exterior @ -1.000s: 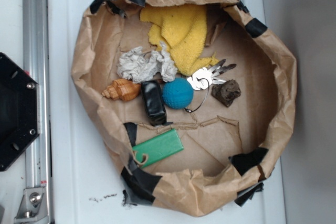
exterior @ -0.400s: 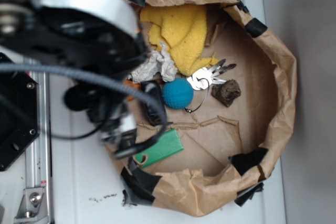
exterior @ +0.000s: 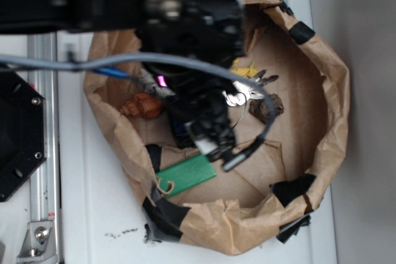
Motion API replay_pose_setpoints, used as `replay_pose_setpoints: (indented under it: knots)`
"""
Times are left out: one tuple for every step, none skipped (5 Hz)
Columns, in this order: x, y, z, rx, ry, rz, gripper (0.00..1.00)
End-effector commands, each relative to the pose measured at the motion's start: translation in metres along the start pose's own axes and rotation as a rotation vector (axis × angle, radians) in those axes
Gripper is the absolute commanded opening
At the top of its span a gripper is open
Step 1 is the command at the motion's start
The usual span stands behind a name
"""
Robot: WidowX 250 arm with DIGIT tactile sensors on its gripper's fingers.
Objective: Grab the green block.
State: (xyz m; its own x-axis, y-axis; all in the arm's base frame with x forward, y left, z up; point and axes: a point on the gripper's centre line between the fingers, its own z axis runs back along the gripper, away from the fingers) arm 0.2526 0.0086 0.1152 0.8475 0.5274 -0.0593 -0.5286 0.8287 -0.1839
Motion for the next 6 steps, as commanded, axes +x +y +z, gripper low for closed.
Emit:
replay_pose_setpoints:
  knots:
    - [-0.042, -0.015, -0.040, 0.029, 0.072, -0.081, 1.00]
    - [-0.059, -0.020, -0.050, 0.074, 0.070, -0.081, 1.00]
    - [-0.055, -0.023, -0.072, 0.104, 0.063, -0.081, 1.00]
    - [-0.039, -0.020, -0.085, 0.123, 0.035, -0.060, 1.00]
    - [-0.028, -0.019, -0.098, 0.127, 0.028, -0.057, 1.00]
    - [-0.024, -0.014, -0.113, 0.151, 0.033, -0.017, 0.00]
